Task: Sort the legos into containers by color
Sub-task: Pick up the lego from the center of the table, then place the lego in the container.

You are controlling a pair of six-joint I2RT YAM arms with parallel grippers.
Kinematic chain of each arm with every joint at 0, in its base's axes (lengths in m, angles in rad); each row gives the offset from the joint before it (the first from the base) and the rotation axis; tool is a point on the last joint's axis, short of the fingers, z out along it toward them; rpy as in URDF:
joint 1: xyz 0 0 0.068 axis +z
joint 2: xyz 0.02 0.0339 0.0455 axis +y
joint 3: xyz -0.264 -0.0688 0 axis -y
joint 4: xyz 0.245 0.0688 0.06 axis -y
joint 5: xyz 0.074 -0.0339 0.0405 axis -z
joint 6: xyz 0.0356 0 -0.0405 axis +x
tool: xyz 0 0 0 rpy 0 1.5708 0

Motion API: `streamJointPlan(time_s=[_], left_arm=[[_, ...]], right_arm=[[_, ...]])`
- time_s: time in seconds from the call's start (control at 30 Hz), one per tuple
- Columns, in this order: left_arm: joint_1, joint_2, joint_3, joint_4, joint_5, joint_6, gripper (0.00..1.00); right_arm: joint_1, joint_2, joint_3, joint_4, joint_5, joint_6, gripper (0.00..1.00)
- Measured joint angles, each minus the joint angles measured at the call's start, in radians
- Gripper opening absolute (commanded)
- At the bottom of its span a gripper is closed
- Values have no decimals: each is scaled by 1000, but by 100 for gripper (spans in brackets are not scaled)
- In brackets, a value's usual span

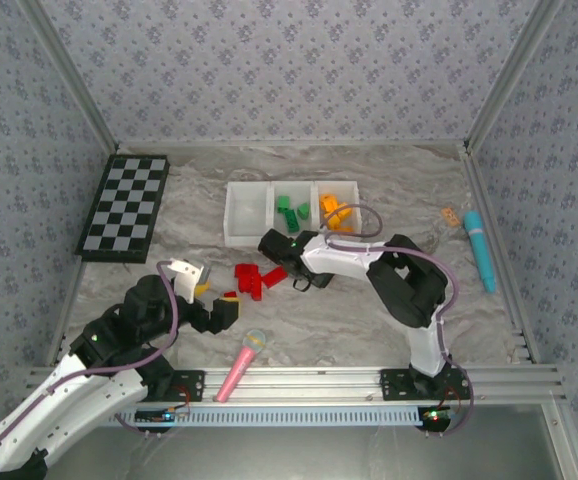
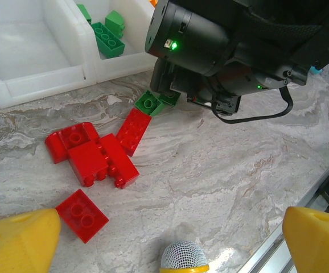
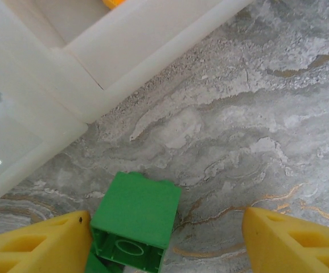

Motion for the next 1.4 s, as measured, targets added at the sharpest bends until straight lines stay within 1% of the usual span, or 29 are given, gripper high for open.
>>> streamJointPlan(time_s=[0.1, 0.17, 0.23, 0.27, 0.37, 0.43, 0.47, 0.5, 0.67, 0.77, 0.93, 1.03, 1.1, 1.17, 1.23, 1.3, 1.4], left_arm=[[0, 0, 0, 0, 0, 0, 100], [0, 0, 0, 0, 0, 0, 100], [0, 0, 0, 0, 0, 0, 100], [0, 0, 0, 0, 0, 0, 100], [0, 0, 0, 0, 0, 0, 100], [0, 0, 0, 0, 0, 0, 100], [0, 0, 0, 0, 0, 0, 100], [0, 0, 0, 0, 0, 0, 100], [0, 0, 0, 0, 0, 0, 100], [-1, 0, 0, 0, -3, 0, 100], [-1, 1, 0, 0, -4, 0, 100], [-1, 2, 0, 0, -4, 0, 100], [-1, 2, 0, 0, -4, 0, 100], [-1, 4, 0, 0, -5, 0, 100], [-1, 8, 0, 0, -5, 0, 100], [-1, 13, 0, -1, -8, 0, 100], [-1, 17, 0, -2, -14, 0, 100]], right_arm=[[0, 18, 11, 3, -2, -5, 66], [0, 24, 19, 10, -4, -7, 56], [0, 25, 19, 19, -5, -10, 53], [0, 25, 19, 22, -4, -13, 45], [0, 26, 19, 27, -5, -16, 41], [0, 30, 19, 27, -6, -17, 32], [1, 31, 19, 27, 0, -16, 30], [2, 31, 19, 26, 1, -17, 25], [13, 31, 19, 9, 29, -26, 22], [27, 17, 10, -13, 75, -55, 21], [63, -107, -1, -27, 177, -173, 18], [67, -216, 0, 19, 214, -313, 20], [42, -286, -1, 103, 194, -438, 21], [-3, -330, -1, 183, 140, -539, 21], [-73, -351, -1, 265, 63, -638, 21], [-134, -344, 10, 300, -13, -711, 21], [-219, -281, 79, 293, -126, -803, 21]])
